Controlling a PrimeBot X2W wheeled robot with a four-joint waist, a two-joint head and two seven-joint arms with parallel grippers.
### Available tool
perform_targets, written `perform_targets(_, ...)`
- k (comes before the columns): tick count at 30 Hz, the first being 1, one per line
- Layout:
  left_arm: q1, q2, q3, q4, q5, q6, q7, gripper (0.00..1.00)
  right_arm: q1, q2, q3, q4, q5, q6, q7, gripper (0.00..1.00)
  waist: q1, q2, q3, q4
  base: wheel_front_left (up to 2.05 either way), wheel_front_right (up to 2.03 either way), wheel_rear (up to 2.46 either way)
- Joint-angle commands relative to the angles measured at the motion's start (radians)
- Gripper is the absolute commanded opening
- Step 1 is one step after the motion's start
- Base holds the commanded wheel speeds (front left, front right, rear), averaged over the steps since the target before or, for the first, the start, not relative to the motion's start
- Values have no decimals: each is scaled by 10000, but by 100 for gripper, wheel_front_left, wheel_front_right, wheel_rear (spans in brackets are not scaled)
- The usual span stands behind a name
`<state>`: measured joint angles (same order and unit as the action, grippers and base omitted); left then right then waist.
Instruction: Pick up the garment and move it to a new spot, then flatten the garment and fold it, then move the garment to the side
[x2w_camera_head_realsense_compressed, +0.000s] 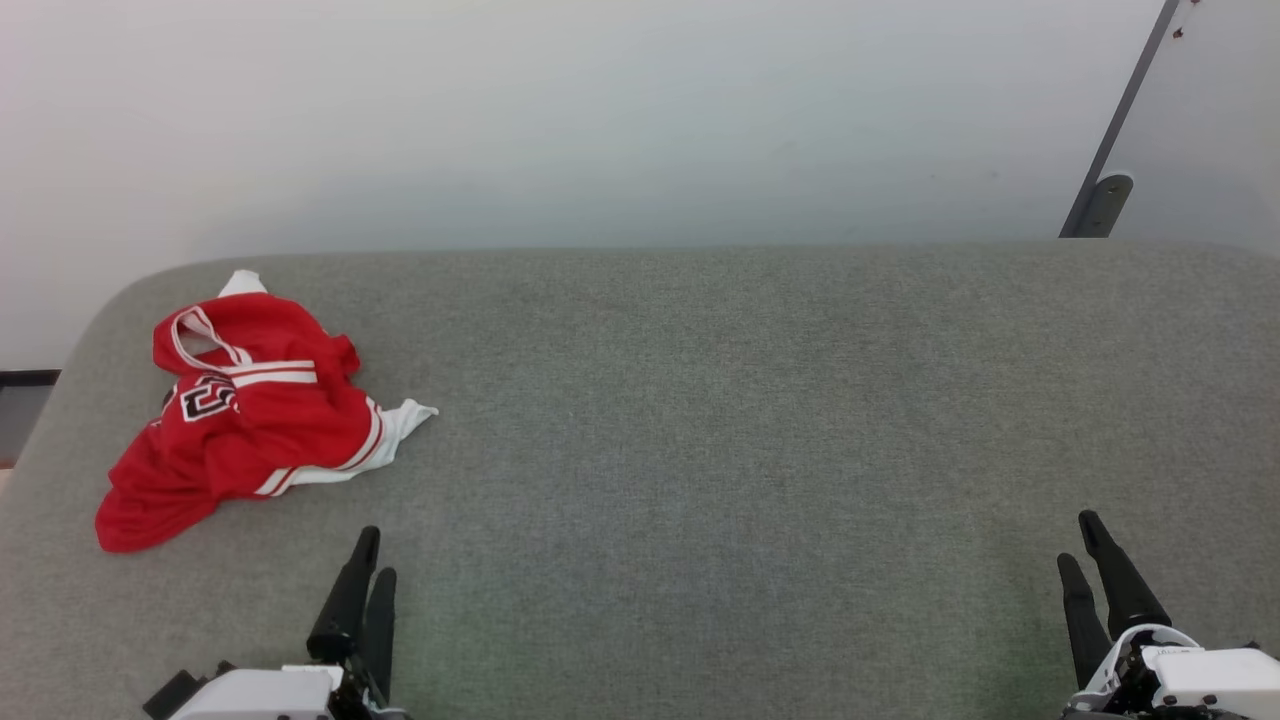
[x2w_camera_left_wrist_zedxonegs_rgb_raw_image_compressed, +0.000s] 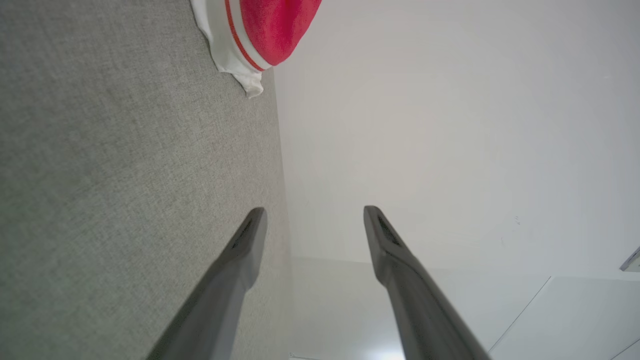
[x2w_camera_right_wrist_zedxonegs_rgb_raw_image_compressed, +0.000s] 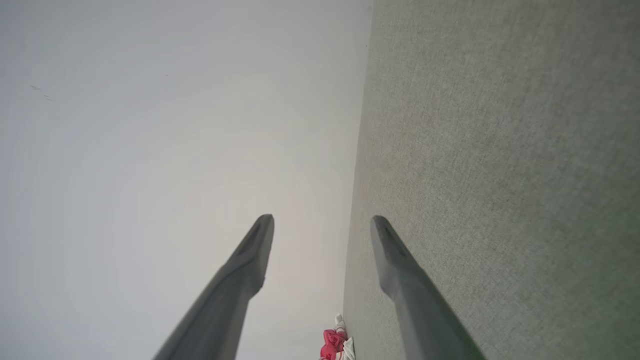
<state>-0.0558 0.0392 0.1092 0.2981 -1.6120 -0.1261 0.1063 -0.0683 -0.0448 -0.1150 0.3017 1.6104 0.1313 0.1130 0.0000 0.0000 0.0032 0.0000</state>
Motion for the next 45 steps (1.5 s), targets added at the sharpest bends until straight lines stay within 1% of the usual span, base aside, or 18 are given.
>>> perform_targets(1,-303,84,-9,-214,140,-14,-99,100,-347,-56,15,-154,-32,0,-71,100,0,0,3,2,0,0,0)
perform_targets(4,-377,180,-80,-250,379,-16,-265,100,-487,-129,85,-138,-198,-1,-181,100,0,0,6,4,0,0,0)
perform_targets(8,-482,341,-208,-165,1030,1,-511,100,-654,-300,293,-116,-641,-1,-449,100,0,0,12,12,0,0,0)
perform_targets(14,-647,411,-216,-224,2363,78,-791,100,-900,-563,649,-31,-1582,-1,-846,100,0,0,29,30,0,0,0)
perform_targets(17,-667,470,-258,-336,3254,140,-923,100,-1028,-639,675,4,-2091,-2,-985,100,0,0,42,40,0,0,0)
perform_targets(25,-669,470,-330,-583,5179,229,-1252,100,-1213,-845,785,-184,-4247,-2,-1312,100,0,0,65,65,0,0,0)
perform_targets(31,-707,569,-437,-702,6467,322,-1475,100,-1281,-930,894,-249,-5714,-3,-1541,100,0,0,74,77,0,0,0)
perform_targets(33,-717,660,-523,-743,6971,412,-1554,100,-1320,-1016,987,-243,-6293,-3,-1613,100,0,0,80,80,0,0,0)
perform_targets(45,-731,969,-1085,-751,8963,809,-1961,100,-1581,-1088,1176,161,-8903,-4,-2023,100,0,0,31,112,0,0,0)
